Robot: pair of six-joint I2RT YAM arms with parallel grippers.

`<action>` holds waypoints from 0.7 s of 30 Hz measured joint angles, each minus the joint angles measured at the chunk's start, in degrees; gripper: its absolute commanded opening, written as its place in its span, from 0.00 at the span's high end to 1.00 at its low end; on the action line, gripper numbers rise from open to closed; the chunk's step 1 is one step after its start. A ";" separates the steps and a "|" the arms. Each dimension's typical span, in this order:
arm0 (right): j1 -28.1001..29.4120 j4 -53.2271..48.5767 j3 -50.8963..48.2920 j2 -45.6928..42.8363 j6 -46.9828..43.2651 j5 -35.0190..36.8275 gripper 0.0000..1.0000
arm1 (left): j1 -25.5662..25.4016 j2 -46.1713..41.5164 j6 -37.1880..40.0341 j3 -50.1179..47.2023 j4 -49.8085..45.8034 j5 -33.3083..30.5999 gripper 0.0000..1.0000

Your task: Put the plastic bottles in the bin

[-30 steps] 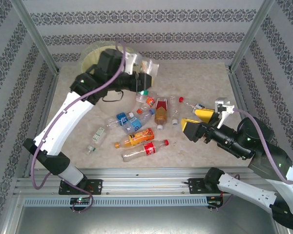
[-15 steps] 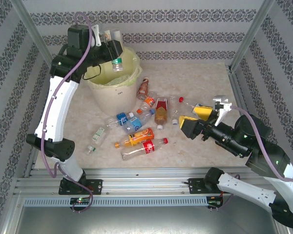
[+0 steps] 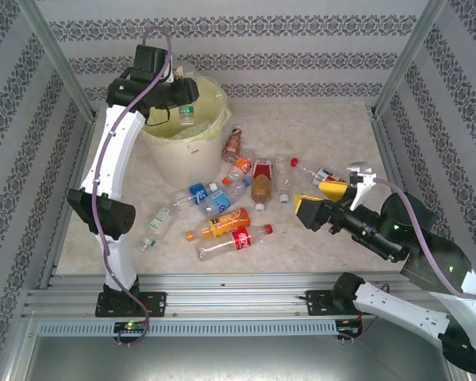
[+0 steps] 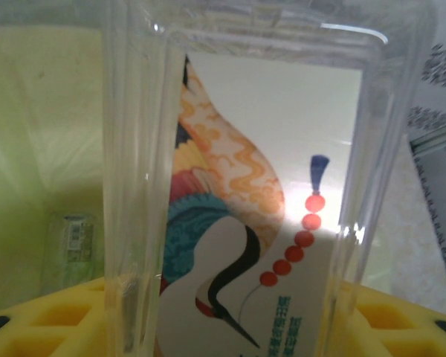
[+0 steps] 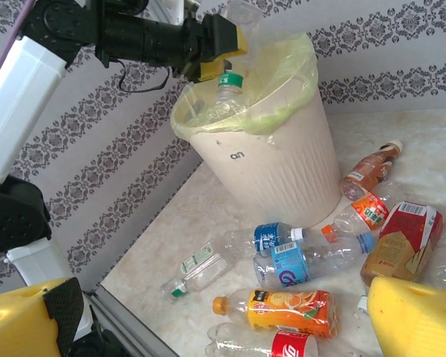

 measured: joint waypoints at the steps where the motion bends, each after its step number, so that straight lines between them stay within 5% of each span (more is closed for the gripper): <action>1: 0.00 -0.15 -0.09 -0.04 0.02 0.04 0.02 | 0.00 0.44 0.44 0.00 -0.46 -0.13 0.46; 21: 0.00 -1.97 -1.38 0.24 1.51 -0.15 0.02 | 0.00 5.03 5.55 -4.22 -5.22 -1.75 0.41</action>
